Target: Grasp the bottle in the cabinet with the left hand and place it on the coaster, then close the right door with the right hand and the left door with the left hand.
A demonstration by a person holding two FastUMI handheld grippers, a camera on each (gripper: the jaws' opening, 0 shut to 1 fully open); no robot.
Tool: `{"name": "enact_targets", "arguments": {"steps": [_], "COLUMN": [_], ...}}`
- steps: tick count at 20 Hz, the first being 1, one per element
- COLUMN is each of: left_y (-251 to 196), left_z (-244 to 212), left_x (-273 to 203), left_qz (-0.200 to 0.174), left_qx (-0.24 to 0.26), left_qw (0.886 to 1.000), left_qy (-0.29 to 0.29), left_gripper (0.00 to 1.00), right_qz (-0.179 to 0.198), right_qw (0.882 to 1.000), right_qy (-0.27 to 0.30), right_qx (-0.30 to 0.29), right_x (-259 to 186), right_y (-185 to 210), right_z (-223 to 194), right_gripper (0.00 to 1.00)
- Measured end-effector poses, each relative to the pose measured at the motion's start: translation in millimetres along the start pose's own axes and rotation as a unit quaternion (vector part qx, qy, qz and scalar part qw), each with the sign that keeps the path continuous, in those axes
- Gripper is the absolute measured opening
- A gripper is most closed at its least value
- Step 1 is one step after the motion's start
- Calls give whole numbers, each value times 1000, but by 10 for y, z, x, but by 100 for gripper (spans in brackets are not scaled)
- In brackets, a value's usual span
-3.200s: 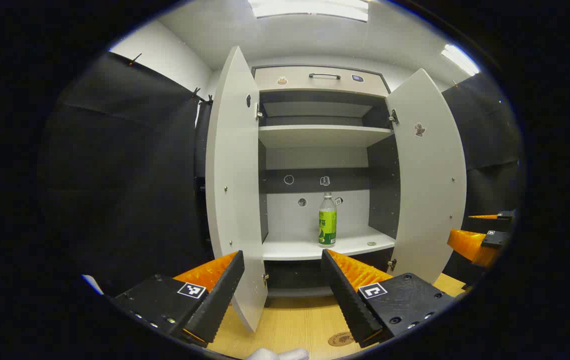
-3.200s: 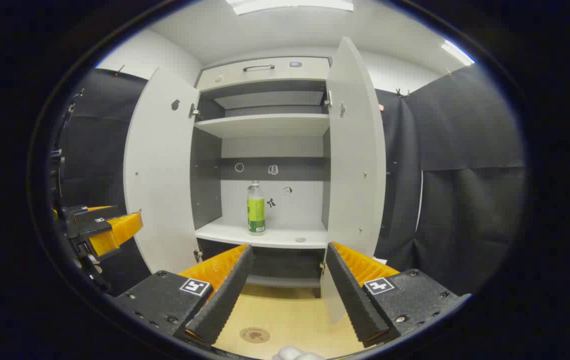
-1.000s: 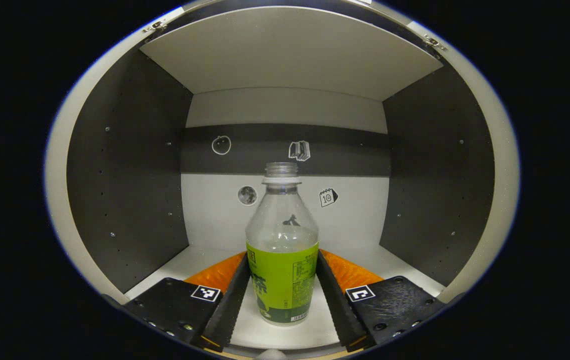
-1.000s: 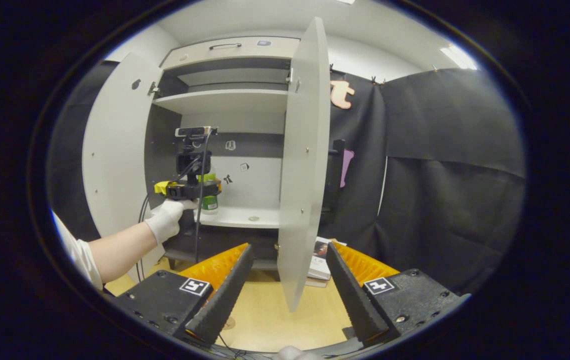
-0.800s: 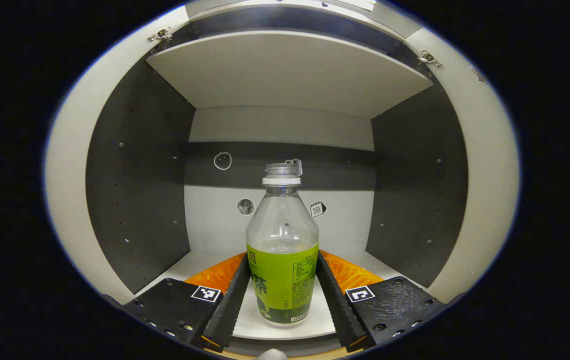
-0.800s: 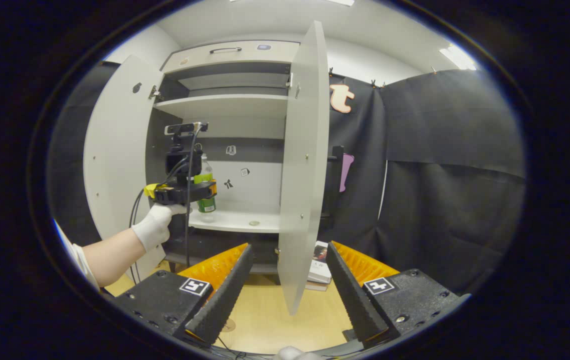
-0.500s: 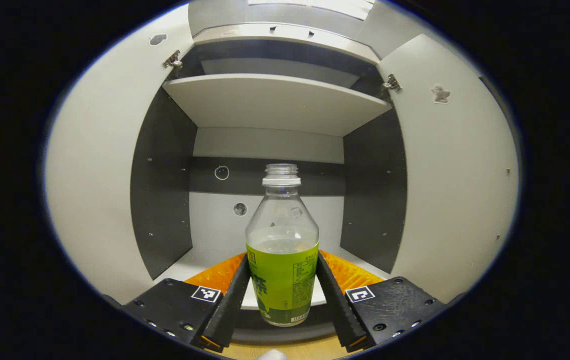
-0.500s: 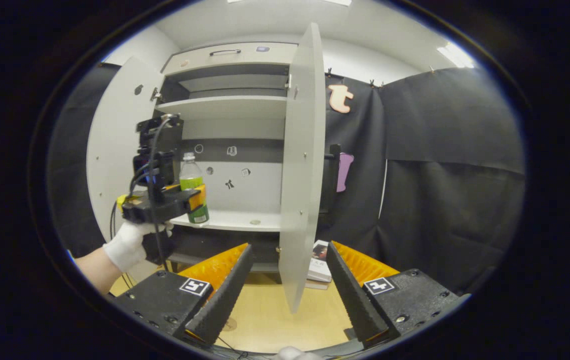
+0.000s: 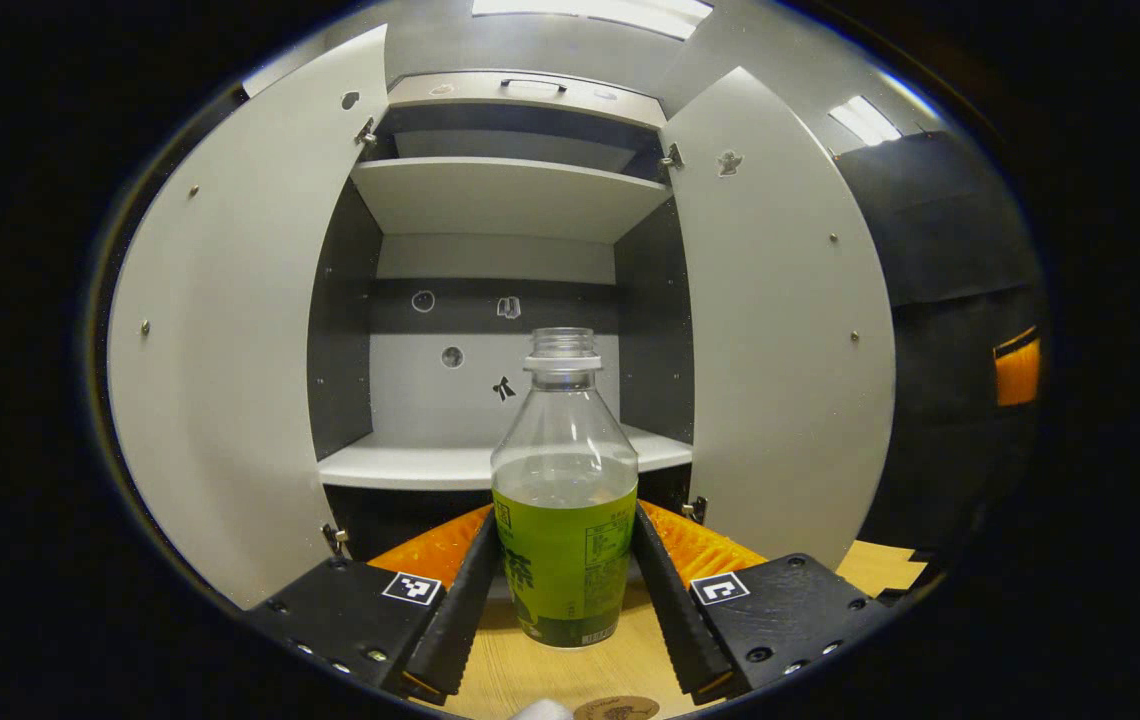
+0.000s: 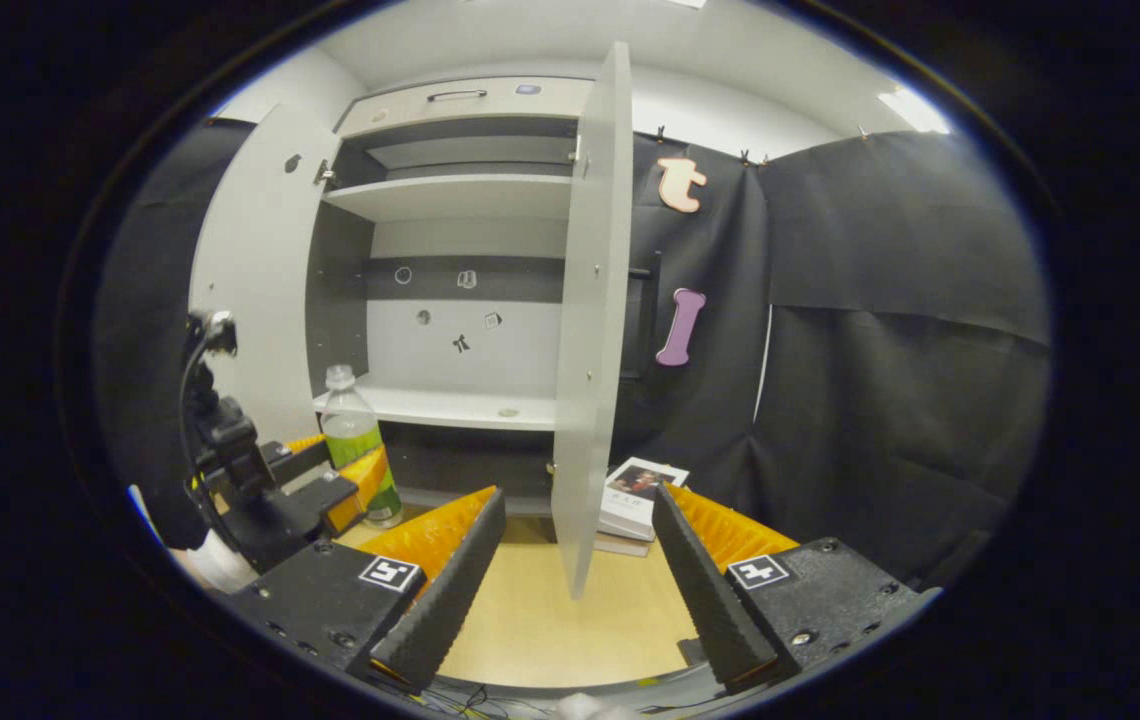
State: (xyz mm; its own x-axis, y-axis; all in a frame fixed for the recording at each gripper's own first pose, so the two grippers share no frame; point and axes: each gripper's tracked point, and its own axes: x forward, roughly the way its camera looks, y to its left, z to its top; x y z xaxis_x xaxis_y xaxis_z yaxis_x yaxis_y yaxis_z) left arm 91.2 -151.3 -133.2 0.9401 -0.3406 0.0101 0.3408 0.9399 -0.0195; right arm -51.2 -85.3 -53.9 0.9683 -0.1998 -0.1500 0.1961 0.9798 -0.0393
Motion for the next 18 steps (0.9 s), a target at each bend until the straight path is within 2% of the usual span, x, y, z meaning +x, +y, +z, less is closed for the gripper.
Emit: {"name": "enact_targets", "arguments": {"steps": [5,9,13,15,16,18], "left_y": [-234,-360,-403,-440,-455,-486], "left_z": [-762,-1308,-1640,-1860,-1938,-2091], "left_x": [-322,-388,-383,-371,-365,-375], "left_qz": [-22,-34,-35,-38,-38,-42], "left_qx": [0,-12,-31,-32,-30,-32], "left_qw": [1000,999,999,998,998,998], "left_qy": [0,15,14,26,28,36], "left_gripper": [76,76,76,80,76,75], "right_qz": [-5,-12,-13,-18,-20,-21], "right_qw": [1000,999,998,997,997,996], "right_qy": [12,24,40,45,45,48], "right_qx": [-14,-30,-47,-58,-61,-72], "right_x": [-57,-96,-113,-120,-117,-118], "right_y": [-94,-164,-178,-197,-197,-178], "right_z": [-69,-123,-180,-181,-168,-164], "right_gripper": [95,97,96,98,97,97]}}
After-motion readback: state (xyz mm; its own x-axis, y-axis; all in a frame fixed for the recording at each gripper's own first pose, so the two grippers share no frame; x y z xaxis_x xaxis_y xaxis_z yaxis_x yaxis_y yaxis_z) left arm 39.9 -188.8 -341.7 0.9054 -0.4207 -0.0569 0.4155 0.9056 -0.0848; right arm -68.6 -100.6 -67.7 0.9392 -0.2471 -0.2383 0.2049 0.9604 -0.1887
